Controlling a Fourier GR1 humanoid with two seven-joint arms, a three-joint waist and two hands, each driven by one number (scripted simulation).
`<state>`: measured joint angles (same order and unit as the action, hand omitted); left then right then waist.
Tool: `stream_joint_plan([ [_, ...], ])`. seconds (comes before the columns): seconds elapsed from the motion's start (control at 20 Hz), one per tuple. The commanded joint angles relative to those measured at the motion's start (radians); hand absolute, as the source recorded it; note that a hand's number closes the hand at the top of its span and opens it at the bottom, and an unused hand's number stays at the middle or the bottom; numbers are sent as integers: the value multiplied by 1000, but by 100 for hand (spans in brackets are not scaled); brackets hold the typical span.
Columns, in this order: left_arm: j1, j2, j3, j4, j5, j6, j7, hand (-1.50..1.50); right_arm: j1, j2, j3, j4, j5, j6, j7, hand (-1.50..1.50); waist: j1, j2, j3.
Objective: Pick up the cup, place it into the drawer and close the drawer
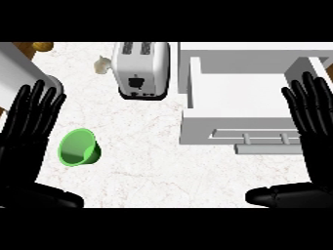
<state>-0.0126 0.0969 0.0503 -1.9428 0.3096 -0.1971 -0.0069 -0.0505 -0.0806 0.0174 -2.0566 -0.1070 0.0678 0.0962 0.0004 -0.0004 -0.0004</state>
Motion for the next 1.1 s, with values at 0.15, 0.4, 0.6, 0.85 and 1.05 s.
stream_joint_plan([
  [0.15, 9, -18, -4, -5, -21, 10, 20, -150, 18, 12, 4, -32, 4, 11, 11, -150, -1, 0, 0],
  [0.4, 15, -18, 0, -53, -32, 40, 78, -150, -42, 39, 17, 53, 31, -8, -20, -150, 1, 0, 0],
  [0.6, -33, -1, 66, 101, -13, -11, -25, -150, -69, 5, -26, 32, 15, 3, 19, -150, 0, 0, 0],
  [0.85, 120, -30, 21, 82, -69, -43, -80, -150, -56, 6, -33, -25, -8, -1, 61, -150, 2, 0, 0],
  [1.05, 32, 2, 79, 217, -71, -36, -81, -150, -69, -21, -84, 36, -31, 31, 26, -150, 0, 1, 0],
])
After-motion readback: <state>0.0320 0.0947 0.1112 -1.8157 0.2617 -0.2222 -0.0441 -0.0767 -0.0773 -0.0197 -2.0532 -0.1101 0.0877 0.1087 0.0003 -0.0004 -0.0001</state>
